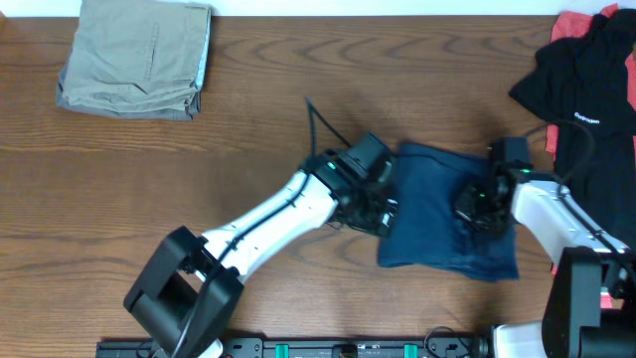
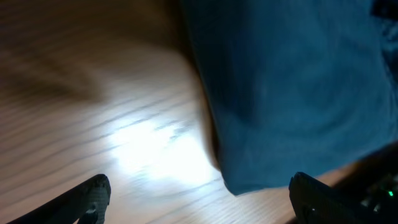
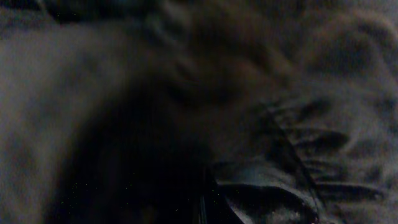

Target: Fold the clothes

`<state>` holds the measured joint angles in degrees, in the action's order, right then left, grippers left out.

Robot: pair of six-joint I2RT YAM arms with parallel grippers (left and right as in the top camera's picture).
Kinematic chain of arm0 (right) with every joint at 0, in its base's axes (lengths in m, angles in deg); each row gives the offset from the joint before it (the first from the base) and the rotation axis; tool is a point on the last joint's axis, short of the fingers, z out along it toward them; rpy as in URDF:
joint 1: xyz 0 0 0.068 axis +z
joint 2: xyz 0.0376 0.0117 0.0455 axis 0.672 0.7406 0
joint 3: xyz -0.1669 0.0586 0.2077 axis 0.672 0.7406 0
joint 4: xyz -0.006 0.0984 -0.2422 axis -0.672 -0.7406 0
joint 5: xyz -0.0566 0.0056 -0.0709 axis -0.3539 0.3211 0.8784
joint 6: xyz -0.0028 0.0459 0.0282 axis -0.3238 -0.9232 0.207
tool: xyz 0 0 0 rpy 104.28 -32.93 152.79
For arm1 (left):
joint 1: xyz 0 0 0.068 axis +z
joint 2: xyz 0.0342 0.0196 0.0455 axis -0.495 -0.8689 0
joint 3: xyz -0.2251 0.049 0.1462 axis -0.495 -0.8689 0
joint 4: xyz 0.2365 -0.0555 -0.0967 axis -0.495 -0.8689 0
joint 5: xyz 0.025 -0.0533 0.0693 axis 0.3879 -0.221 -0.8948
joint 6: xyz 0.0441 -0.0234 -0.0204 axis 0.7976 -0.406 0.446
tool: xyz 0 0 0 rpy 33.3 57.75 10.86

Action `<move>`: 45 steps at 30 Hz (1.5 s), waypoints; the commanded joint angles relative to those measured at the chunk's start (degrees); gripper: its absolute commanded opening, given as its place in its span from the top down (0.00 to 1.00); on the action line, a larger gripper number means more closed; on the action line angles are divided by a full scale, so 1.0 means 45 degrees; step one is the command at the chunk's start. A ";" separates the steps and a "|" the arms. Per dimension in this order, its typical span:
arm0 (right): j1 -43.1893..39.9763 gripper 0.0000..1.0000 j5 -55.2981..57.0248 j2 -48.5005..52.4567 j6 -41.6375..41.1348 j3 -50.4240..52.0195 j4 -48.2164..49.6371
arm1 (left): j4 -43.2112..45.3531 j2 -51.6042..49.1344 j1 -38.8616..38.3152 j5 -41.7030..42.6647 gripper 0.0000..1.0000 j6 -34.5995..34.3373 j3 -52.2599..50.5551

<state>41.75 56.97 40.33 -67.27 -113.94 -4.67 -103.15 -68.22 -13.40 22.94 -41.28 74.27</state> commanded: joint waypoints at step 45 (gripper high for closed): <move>0.4133 0.97 -0.3939 0.1326 0.5003 -0.2331 -0.5178 | 0.0136 -0.2215 0.1472 -0.0248 0.94 -0.0641 -0.0029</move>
<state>60.05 40.08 46.32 -42.09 -127.88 -29.98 -102.32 -76.51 -6.73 21.94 -44.08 74.27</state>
